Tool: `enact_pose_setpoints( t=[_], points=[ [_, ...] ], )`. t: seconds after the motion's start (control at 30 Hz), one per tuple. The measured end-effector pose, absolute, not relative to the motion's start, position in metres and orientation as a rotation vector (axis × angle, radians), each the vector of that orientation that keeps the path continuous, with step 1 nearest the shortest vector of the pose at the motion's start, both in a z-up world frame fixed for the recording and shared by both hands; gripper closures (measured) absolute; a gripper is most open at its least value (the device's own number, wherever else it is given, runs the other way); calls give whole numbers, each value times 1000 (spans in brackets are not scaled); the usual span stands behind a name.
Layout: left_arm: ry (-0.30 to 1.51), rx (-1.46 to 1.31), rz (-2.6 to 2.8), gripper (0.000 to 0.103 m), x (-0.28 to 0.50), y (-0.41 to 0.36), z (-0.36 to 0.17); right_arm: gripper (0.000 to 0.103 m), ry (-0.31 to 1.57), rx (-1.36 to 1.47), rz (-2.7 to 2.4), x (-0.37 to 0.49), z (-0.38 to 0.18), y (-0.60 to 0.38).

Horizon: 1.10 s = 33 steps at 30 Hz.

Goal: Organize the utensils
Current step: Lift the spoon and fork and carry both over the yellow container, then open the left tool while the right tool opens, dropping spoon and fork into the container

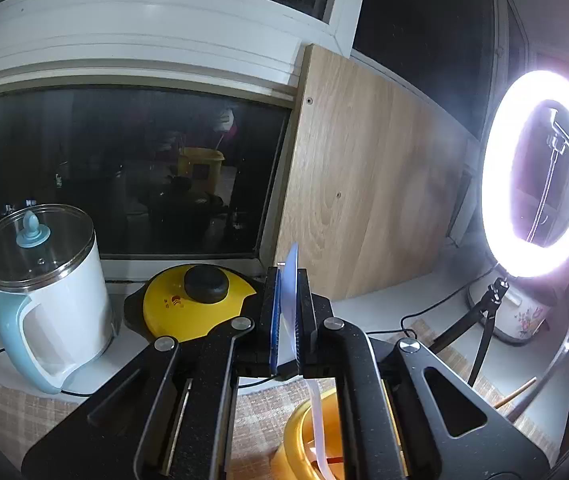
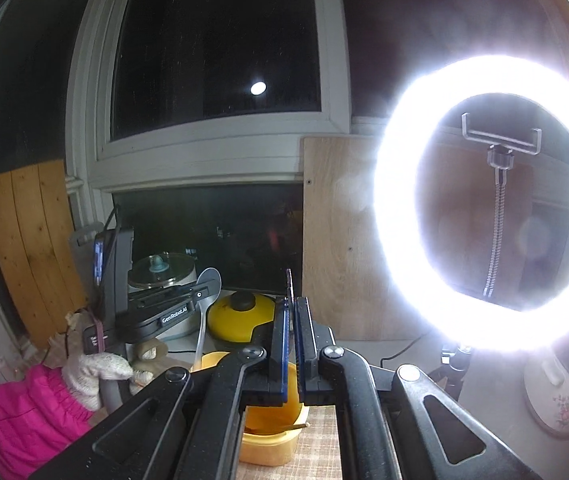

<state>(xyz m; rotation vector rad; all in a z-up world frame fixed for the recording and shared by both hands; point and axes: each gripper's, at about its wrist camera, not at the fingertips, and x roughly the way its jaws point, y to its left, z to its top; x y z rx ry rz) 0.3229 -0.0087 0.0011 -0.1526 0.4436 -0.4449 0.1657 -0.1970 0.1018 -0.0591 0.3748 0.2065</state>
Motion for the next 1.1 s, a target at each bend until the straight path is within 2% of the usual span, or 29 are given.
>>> enact_pose_setpoints(
  t=[1.1],
  points=[
    [536, -46, -534, 99, 303, -24, -21, 102, 634, -52, 276, 226, 11, -173]
  ],
)
